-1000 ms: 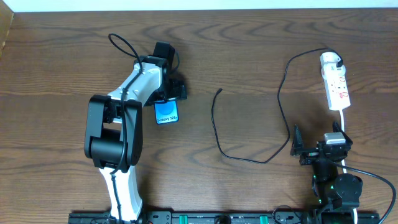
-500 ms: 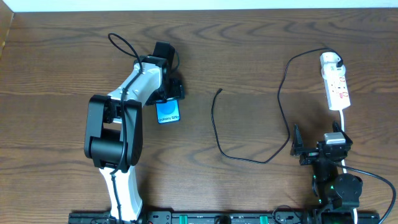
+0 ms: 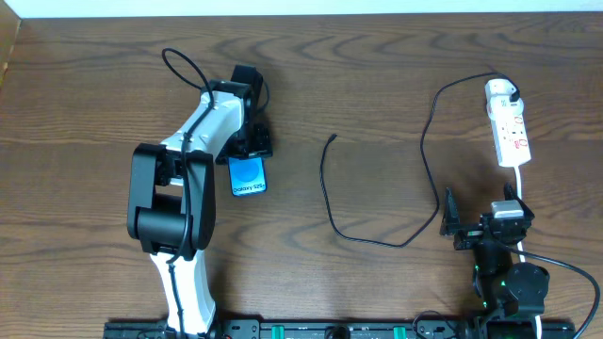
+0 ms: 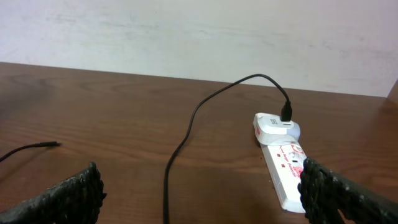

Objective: Plug charger to phone and switch on socket
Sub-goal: 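Lower the left gripper and grasp the phone's top edge, then lift the phone upright with the left gripper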

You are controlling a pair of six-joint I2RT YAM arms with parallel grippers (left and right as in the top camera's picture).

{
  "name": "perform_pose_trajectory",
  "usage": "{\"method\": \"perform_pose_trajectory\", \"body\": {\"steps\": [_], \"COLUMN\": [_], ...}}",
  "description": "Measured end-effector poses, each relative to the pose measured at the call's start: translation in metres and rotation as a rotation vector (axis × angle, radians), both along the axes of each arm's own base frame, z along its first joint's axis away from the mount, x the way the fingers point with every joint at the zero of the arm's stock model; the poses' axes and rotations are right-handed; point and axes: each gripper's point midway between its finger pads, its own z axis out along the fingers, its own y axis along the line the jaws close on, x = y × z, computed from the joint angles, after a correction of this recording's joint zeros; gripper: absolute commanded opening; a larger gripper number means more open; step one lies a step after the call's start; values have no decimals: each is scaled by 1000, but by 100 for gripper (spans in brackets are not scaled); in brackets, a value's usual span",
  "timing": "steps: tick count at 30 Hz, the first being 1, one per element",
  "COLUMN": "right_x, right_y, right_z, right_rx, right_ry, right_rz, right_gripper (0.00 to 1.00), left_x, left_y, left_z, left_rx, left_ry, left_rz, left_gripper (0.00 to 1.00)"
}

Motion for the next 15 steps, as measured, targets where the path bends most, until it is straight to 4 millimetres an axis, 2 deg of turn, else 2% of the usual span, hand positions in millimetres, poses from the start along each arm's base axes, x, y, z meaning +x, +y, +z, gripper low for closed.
{"method": "perform_pose_trajectory", "body": {"steps": [7, 11, 15], "right_x": [0, 0, 0], "right_y": [0, 0, 0], "right_z": [0, 0, 0], "right_rx": [0, 0, 0], "right_ry": [0, 0, 0], "right_rz": [0, 0, 0], "right_gripper": [99, 99, 99], "left_x": [-6, -6, -2], "left_y": [-10, -21, -19], "left_z": [8, 16, 30], "left_rx": [-60, -158, -255], "left_ry": [26, 26, 8], "left_rz": [1, 44, 114], "left_gripper": [74, 72, 72]}}
